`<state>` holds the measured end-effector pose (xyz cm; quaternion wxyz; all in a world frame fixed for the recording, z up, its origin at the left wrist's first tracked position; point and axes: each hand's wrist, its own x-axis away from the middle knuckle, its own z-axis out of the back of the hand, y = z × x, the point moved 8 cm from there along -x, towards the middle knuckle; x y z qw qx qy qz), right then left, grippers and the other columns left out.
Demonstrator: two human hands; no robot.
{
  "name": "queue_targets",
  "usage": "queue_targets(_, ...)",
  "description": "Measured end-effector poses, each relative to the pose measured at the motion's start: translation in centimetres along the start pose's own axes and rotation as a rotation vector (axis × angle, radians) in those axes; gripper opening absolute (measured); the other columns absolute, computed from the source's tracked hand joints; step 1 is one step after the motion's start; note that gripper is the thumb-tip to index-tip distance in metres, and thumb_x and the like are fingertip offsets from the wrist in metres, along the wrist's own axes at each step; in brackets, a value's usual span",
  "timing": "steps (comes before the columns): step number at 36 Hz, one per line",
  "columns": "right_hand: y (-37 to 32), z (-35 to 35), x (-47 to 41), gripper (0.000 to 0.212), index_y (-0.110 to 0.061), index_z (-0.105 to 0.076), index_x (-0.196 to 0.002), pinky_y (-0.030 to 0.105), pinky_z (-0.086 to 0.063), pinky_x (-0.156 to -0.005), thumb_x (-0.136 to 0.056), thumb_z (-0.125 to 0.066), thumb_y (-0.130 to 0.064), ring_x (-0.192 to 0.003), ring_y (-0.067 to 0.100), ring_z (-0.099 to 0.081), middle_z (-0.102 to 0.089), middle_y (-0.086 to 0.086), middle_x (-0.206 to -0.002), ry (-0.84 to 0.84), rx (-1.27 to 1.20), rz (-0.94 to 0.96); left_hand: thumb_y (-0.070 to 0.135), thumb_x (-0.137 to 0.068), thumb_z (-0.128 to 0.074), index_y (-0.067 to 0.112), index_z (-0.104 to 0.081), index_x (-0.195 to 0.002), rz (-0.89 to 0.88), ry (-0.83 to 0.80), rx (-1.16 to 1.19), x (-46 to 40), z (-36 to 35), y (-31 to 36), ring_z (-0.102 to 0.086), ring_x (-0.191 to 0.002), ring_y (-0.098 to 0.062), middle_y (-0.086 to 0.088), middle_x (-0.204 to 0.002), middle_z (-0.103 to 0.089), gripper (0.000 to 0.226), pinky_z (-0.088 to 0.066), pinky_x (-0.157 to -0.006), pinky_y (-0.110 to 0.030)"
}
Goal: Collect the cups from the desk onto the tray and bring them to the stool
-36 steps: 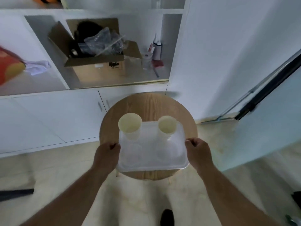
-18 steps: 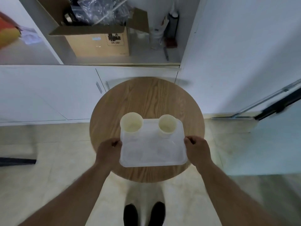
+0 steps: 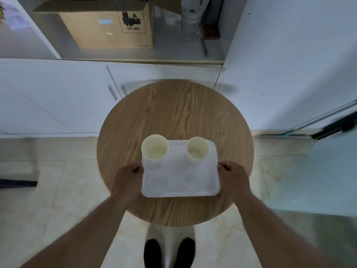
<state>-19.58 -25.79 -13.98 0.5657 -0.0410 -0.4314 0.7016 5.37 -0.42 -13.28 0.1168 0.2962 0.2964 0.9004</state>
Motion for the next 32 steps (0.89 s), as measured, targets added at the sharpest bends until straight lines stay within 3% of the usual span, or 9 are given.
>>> queue_targets(8,0.5,-0.6,-0.8,0.024,-0.026,-0.082,-0.101,0.026,-0.047,-0.067,-0.099,-0.058,-0.025,-0.08,0.002,-0.063,-0.07,-0.021,-0.083,0.001,0.021,-0.005,0.026,-0.099,-0.057,-0.005,-0.066,-0.078,-0.006,0.017,-0.041,-0.4,-0.2,0.3,-0.05,-0.06,-0.016,-0.016,-0.066,-0.067,0.038,-0.036,-0.055,-0.03)
queue_targets(12,0.8,-0.9,-0.9,0.024,-0.027,-0.081,-0.101,0.027,-0.047,-0.068,-0.1,-0.057,-0.026,-0.083,0.008,-0.067,-0.07,-0.021,-0.083,-0.006,0.04,-0.015,0.026,-0.101,-0.058,0.007,-0.054,-0.063,0.003,0.003,-0.029,-0.5,-0.4,0.4,-0.047,-0.056,-0.015,0.0,-0.055,-0.055,0.043,-0.035,-0.054,-0.029)
queue_targets(18,1.1,-1.1,-1.1,0.026,-0.025,-0.082,-0.106,0.024,-0.044,-0.065,-0.101,-0.057,-0.027,-0.078,-0.001,-0.06,-0.066,-0.024,-0.08,-0.005,0.078,-0.022,0.028,-0.102,-0.058,0.013,-0.05,-0.059,0.011,0.003,-0.027,-0.9,-0.7,0.2,-0.049,-0.055,-0.016,0.001,-0.054,-0.055,0.046,-0.038,-0.054,-0.03)
queue_targets(23,1.1,-1.2,-0.7,0.027,-0.024,-0.082,-0.106,0.02,-0.041,-0.064,-0.102,-0.056,-0.024,-0.074,-0.003,-0.057,-0.062,-0.027,-0.077,-0.012,0.088,-0.026,0.027,-0.101,-0.059,0.004,-0.058,-0.066,0.0,0.009,-0.062,-1.2,-0.9,0.0,-0.051,-0.056,-0.016,-0.012,-0.061,-0.064,0.042,-0.039,-0.055,-0.03)
queue_targets(28,1.5,-1.5,-0.6,0.028,-0.021,-0.082,-0.11,0.022,-0.042,-0.066,-0.104,-0.055,-0.023,-0.074,-0.004,-0.055,-0.061,-0.028,-0.077,-0.014,0.07,-0.028,0.028,-0.102,-0.059,0.008,-0.069,-0.072,-0.024,0.007,-0.066,-1.0,-0.9,0.3,-0.062,-0.063,-0.017,-0.007,-0.069,-0.073,0.037,-0.043,-0.055,-0.026)
queue_targets(32,0.6,-1.1,0.4,0.03,-0.017,-0.08,-0.117,0.033,-0.049,-0.08,-0.104,-0.053,-0.021,-0.09,0.017,-0.067,-0.066,-0.021,-0.084,-0.035,0.037,-0.038,0.022,-0.101,-0.055,0.008,-0.077,-0.088,-0.024,-0.04,-0.065,-0.9,-0.9,0.2,-0.071,-0.083,-0.028,-0.009,-0.083,-0.078,0.03,-0.05,-0.065,-0.033)
